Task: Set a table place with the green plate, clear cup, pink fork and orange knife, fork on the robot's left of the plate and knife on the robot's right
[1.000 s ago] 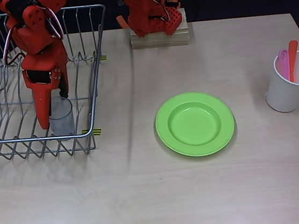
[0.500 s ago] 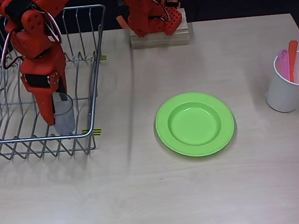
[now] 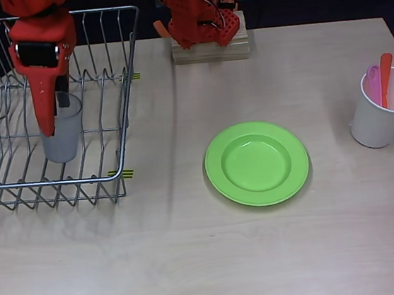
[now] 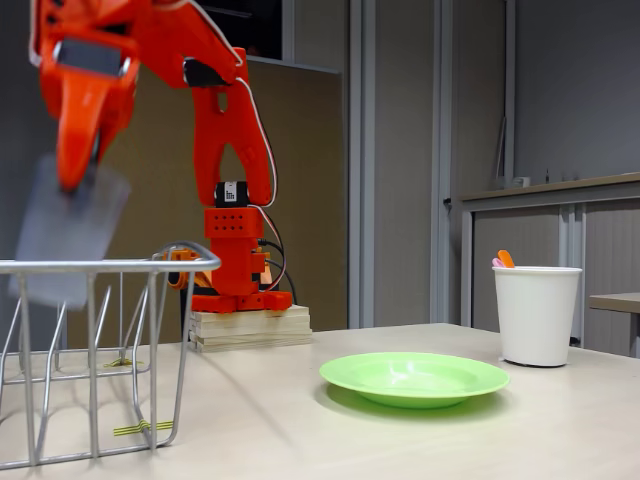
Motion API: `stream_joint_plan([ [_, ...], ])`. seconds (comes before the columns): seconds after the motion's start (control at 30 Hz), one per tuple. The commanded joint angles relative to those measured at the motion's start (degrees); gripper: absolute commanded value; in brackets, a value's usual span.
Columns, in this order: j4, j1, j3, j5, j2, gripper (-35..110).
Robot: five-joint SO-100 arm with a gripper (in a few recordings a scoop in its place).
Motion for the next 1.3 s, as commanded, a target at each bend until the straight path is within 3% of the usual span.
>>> stream_joint_plan([
  [0.0, 0.7, -2.5, -0.6, -2.5, 9.6, 33],
  [0.4, -4.5, -18.7, -1.2, 2.4, 9.8, 33],
  [0.9, -6.3, -35.1, -13.2, 38.5, -13.5, 29],
  [1.27, -5.4, -43.9, -28.6, 56.3, -29.7, 27],
])
